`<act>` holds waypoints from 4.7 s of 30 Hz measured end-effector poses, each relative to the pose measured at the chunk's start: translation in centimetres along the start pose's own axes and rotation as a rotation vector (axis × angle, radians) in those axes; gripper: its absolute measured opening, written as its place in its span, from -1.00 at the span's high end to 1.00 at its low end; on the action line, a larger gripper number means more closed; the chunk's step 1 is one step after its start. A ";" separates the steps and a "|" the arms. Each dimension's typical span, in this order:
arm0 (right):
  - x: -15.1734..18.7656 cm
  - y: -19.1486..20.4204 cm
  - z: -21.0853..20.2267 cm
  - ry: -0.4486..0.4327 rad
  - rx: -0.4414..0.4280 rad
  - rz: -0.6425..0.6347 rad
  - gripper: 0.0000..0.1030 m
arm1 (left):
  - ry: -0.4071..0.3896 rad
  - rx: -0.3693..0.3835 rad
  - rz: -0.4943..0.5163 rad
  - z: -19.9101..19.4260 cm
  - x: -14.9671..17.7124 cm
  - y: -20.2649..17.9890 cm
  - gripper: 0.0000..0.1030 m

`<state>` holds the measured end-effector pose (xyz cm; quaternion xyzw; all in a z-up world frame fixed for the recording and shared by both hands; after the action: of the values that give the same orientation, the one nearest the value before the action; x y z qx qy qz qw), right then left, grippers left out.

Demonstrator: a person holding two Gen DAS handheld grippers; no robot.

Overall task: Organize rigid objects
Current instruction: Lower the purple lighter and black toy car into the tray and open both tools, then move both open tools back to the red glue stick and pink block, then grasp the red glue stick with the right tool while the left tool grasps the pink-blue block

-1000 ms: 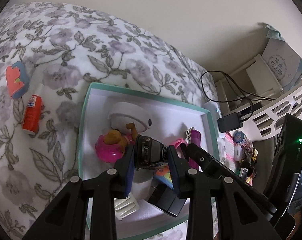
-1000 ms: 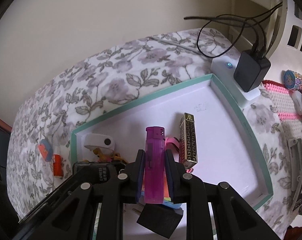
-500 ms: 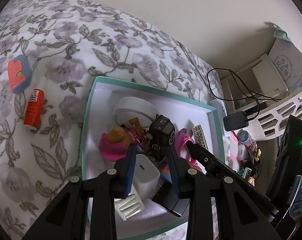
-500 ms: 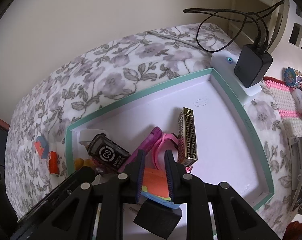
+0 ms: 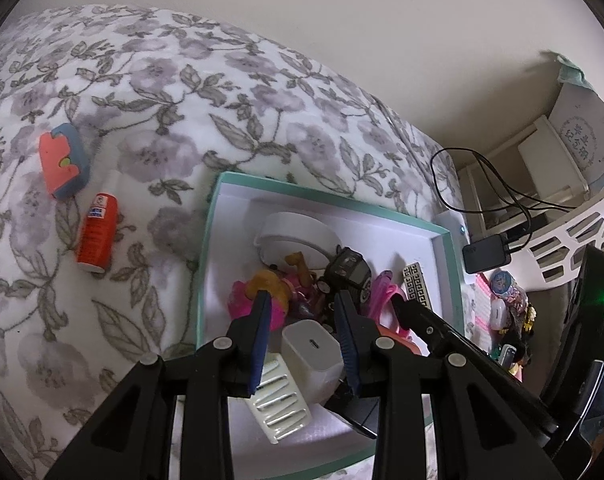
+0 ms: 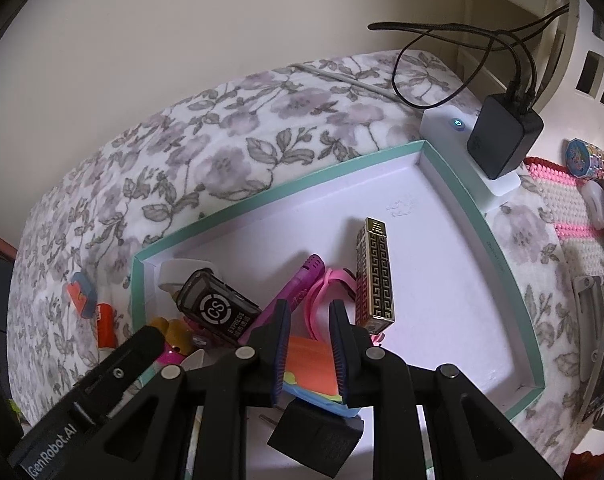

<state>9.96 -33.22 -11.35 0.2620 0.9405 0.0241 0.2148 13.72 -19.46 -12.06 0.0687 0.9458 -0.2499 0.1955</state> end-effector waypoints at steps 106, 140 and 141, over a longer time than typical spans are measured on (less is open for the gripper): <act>6.2 23.4 4.8 0.027 -0.246 -0.449 -0.08 | -0.041 -0.280 -0.312 -4.1 -6.8 23.1 -0.84; 7.6 23.0 8.4 0.103 -0.184 -0.457 0.11 | -0.027 -0.380 -0.126 -0.8 -8.3 22.0 -0.65; 7.6 23.0 8.4 0.102 -0.182 -0.461 0.11 | -0.027 -0.378 -0.113 -0.7 -8.4 21.7 -0.65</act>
<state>18.69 -10.14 -18.33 0.0184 0.9790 0.0724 0.1897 26.12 -0.58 -17.82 -0.0260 0.9756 -0.0793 0.2033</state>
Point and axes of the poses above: each gripper's, at about its wrist camera, not at the fingertips, and z roughly the way its jaws point, y to its left, x to its underside, the point moved 10 cm from there along z, roughly the way its jaws point, and after that the axes turned 7 degrees about z, right-handed, at the moved point
